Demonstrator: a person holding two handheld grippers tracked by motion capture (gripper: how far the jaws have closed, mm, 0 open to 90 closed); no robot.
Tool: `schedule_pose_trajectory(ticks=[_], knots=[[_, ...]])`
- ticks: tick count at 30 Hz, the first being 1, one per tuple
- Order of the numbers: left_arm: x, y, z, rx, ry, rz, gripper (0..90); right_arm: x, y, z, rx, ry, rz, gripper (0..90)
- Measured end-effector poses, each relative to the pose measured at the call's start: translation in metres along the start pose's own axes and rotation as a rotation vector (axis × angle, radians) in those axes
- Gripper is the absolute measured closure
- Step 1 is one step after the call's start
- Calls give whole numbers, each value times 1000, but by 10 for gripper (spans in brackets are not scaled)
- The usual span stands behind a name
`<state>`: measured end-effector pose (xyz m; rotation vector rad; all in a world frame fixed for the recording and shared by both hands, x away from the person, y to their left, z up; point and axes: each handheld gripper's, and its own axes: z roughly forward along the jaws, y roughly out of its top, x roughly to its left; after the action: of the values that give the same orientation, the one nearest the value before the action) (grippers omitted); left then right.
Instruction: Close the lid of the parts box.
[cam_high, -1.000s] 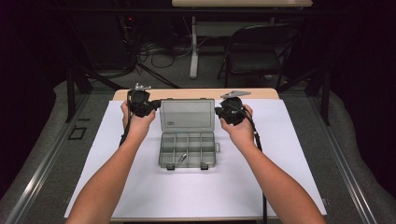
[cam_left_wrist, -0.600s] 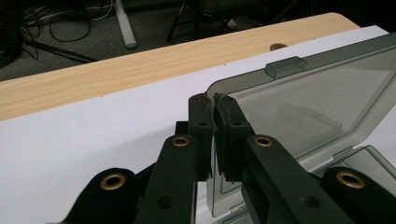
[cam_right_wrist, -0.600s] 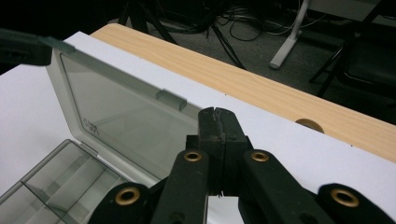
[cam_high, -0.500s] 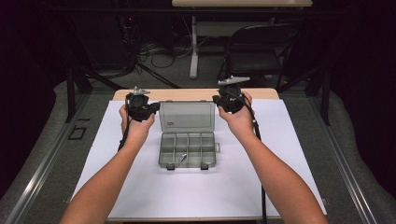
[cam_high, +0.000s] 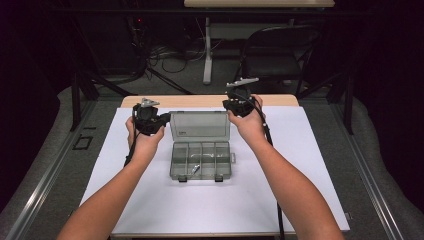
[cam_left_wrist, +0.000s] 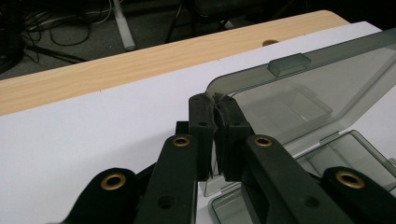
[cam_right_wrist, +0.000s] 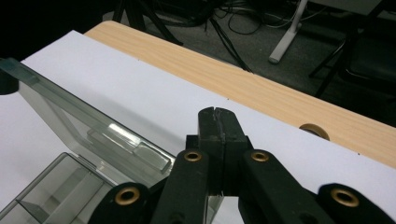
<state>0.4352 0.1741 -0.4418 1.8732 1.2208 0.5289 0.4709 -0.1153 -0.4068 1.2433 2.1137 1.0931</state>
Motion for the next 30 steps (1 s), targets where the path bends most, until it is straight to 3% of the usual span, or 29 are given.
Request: schedule_pose_trajectory(ticks=[18,30], knots=[[-2,-5,-7,-1,-8,8,861,1,-9,6,48,40,16,900],[-5,-11,-13,-4,-18,12,856,8,-12,6,54,61,-6,900]])
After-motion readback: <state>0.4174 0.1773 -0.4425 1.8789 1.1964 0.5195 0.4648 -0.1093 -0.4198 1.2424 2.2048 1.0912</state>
